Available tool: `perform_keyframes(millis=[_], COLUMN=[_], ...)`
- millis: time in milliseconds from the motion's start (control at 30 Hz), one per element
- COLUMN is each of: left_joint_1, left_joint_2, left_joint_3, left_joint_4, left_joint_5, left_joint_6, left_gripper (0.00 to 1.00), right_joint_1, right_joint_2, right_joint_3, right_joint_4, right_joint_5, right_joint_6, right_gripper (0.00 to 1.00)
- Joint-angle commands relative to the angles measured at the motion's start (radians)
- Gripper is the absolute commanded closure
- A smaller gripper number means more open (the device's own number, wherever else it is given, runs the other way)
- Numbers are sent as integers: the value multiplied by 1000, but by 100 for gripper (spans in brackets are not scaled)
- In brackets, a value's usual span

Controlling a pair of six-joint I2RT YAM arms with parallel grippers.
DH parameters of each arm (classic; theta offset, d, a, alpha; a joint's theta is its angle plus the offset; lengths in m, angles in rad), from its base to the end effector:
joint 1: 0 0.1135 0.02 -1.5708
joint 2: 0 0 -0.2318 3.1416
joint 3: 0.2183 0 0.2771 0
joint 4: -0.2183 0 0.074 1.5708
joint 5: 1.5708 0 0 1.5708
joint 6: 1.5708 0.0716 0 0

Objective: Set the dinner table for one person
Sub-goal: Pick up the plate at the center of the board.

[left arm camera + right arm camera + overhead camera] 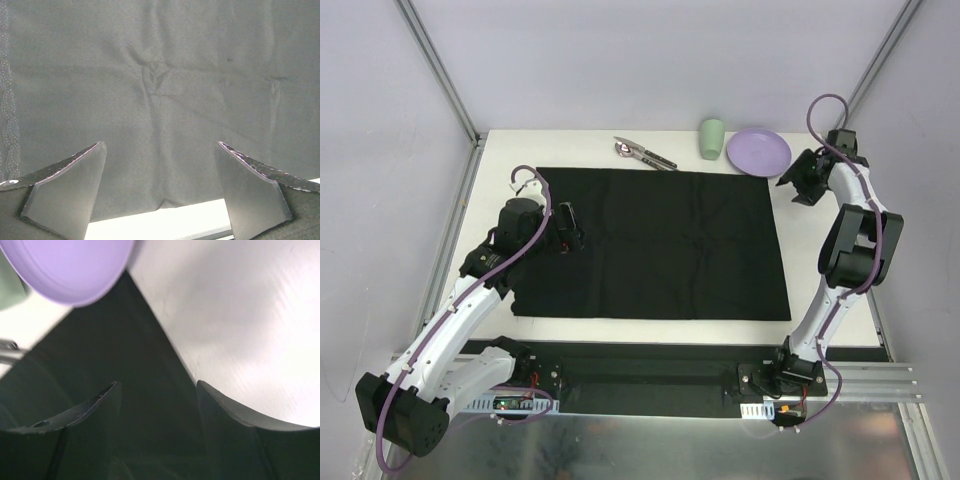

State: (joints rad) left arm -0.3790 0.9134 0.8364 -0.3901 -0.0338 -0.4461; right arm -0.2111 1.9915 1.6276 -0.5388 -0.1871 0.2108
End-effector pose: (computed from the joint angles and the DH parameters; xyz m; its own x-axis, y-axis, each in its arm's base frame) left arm 0.2635 -0.1023 0.2705 -0.5248 -0.2551 -0.8121 0.1278 0.9196 -0.3715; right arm 0.4704 -0.0872 0.1716 -0.7311 0.3669 -0.5752 0.2518 0.9287 0.2724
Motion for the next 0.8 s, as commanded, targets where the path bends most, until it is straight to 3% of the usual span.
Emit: perform_keyframes(millis=[0, 767], left_joint_1=[0, 3], left_joint_2=[-18, -13], left_joint_3=[6, 9], left_joint_4=[-1, -6], left_joint_5=[-8, -78], left_joint_6=[-8, 4], left_gripper=[11, 11], right_joint_1=[-39, -59], right_joint_2=[33, 369], right_joint_3=[96, 451], right_joint_4=[89, 149], right_joint_5=[-48, -160], right_joint_6=[48, 229], right_gripper=[35, 35])
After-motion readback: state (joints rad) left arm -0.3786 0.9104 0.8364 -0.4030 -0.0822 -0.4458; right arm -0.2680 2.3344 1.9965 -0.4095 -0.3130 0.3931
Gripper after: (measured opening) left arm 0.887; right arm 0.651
